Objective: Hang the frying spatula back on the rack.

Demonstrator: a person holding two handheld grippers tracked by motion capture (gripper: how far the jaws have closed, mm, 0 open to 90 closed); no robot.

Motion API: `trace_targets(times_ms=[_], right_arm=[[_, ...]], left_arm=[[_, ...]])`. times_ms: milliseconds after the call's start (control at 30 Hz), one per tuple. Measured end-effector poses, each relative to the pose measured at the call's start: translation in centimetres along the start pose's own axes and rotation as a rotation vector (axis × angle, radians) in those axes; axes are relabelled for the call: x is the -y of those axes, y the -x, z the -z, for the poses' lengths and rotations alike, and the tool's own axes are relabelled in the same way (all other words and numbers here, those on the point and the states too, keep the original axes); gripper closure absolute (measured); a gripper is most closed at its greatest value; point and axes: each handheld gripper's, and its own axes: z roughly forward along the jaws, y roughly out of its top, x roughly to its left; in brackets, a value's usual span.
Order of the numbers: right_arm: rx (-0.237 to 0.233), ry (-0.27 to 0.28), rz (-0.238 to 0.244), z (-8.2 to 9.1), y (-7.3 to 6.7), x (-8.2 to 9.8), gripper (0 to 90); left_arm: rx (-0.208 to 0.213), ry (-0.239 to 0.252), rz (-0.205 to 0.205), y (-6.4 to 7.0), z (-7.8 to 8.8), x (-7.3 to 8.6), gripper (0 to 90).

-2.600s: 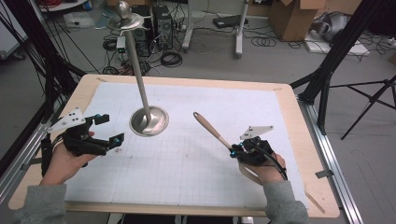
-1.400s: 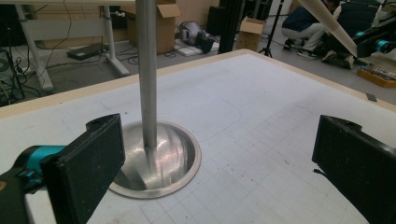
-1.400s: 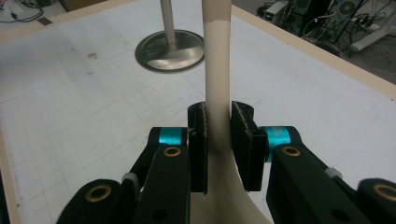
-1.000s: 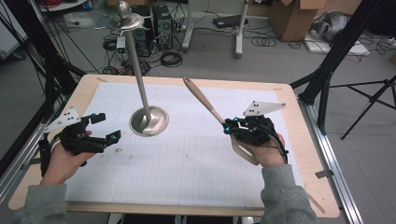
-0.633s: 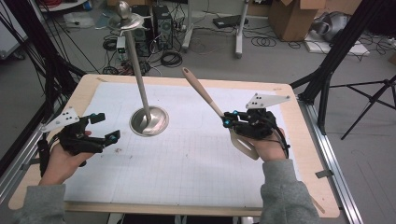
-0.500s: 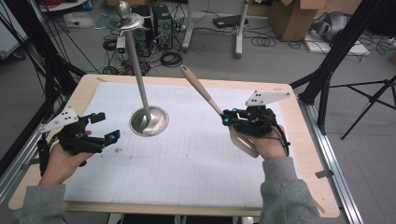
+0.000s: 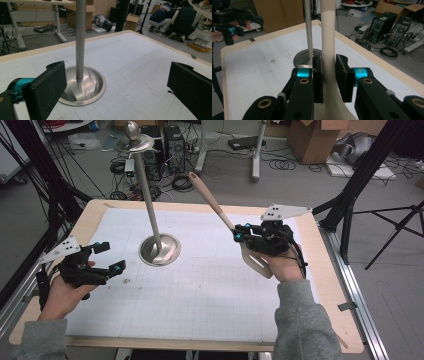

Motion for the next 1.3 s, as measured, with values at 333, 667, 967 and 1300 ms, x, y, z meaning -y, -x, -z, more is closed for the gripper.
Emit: trace_targets(times_ms=[333, 667, 967, 1300], right_arm=[[-0.023, 0.004, 0.012, -0.5, -0.1, -1.0, 77.4], [-0.078, 0.024, 0.036, -0.7, -0.2, -2.5, 77.3], [-0.086, 0.056, 0.025, -1.6, -0.3, -3.7, 77.4], [-0.097, 0.064, 0.022, -2.3, -0.5, -4.6, 77.3]], left_arm=[[-0.004, 0.0, 0.002, 0.0, 0.3, 0.1, 2.9], [-0.009, -0.004, -0.002, 0.0, 0.5, 0.3, 2.9], [-0.023, 0.016, 0.002, -0.2, 1.0, 0.3, 2.9], [-0.043, 0.03, -0.01, -0.1, 1.2, 0.3, 2.9]])
